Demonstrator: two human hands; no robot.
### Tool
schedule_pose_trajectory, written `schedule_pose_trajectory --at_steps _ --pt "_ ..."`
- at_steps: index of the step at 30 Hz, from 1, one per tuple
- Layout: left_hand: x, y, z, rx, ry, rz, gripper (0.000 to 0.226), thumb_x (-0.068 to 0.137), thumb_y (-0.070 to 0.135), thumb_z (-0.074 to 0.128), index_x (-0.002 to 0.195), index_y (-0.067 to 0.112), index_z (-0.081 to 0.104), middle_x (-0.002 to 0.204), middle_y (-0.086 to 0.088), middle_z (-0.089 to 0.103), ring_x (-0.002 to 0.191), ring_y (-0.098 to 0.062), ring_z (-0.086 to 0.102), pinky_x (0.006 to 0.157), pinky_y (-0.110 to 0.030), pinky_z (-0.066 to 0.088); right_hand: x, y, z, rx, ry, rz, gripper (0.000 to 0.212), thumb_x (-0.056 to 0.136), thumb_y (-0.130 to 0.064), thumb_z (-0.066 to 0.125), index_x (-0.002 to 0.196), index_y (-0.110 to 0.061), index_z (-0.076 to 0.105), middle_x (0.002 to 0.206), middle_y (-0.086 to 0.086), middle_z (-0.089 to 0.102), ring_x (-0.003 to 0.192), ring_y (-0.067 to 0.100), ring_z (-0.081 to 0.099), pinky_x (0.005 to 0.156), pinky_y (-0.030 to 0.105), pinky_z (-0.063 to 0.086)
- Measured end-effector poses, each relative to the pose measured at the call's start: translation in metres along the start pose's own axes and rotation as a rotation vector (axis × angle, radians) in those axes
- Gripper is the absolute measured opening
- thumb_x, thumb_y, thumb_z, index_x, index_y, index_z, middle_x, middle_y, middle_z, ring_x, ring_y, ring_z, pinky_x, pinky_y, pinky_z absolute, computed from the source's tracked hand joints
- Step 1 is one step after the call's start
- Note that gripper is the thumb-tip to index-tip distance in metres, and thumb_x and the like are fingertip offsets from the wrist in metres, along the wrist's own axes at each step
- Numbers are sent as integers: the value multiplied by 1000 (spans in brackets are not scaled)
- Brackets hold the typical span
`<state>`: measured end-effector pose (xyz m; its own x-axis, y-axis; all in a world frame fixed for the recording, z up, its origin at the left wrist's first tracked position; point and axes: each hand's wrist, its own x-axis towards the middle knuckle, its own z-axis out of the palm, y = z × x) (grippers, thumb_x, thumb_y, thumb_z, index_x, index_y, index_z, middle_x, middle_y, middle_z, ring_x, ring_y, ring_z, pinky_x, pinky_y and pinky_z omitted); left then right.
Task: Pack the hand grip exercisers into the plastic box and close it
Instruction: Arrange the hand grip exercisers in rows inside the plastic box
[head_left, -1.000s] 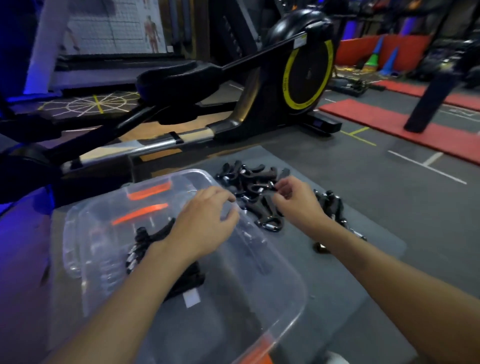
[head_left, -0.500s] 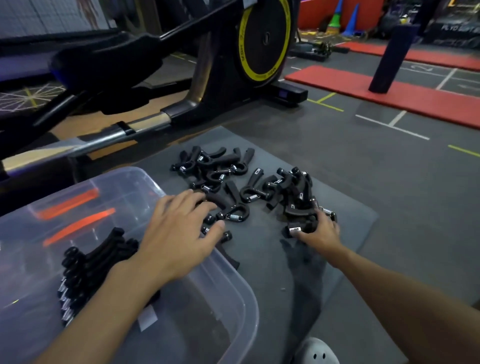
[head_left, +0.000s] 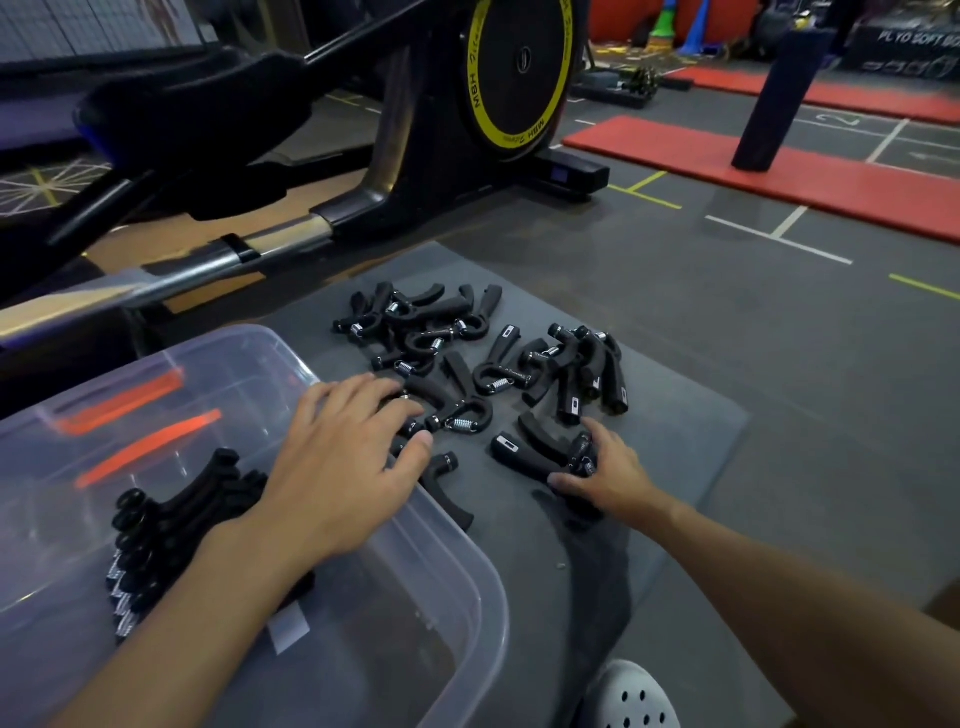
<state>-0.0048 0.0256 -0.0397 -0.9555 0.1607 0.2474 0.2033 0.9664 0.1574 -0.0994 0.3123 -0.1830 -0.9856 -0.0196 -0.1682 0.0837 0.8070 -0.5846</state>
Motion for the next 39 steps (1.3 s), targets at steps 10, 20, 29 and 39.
schedule_pose_trajectory --at_steps 10,20,29,39 --pt "0 0 1 -3 7 9 56 89 55 21 120 31 62 134 9 53 133 -11 36 112 -33 14 -4 -7 -2 -34 -127 -55 47 85 -18 67 131 -11 57 121 11 58 111 24 59 92 21 41" --pt "1 0 2 -15 16 15 55 90 52 23 119 30 63 131 10 55 130 -11 39 111 -35 16 -6 -7 -7 29 -248 -86 54 75 -6 78 126 -13 60 106 1 64 93 15 58 82 21 44" --pt "-2 0 -9 -191 22 18 41 91 49 36 119 31 60 124 18 56 124 -5 44 115 -35 18 -11 -90 -33 200 2 -335 41 75 -22 80 114 -20 66 96 -6 66 88 15 63 87 36 54" --pt "-9 -3 -62 -505 228 -131 31 85 40 68 115 34 61 108 22 60 98 7 54 78 -12 36 -58 -223 -100 495 194 -642 48 74 -22 81 112 -35 55 81 -2 59 67 16 65 65 35 58"
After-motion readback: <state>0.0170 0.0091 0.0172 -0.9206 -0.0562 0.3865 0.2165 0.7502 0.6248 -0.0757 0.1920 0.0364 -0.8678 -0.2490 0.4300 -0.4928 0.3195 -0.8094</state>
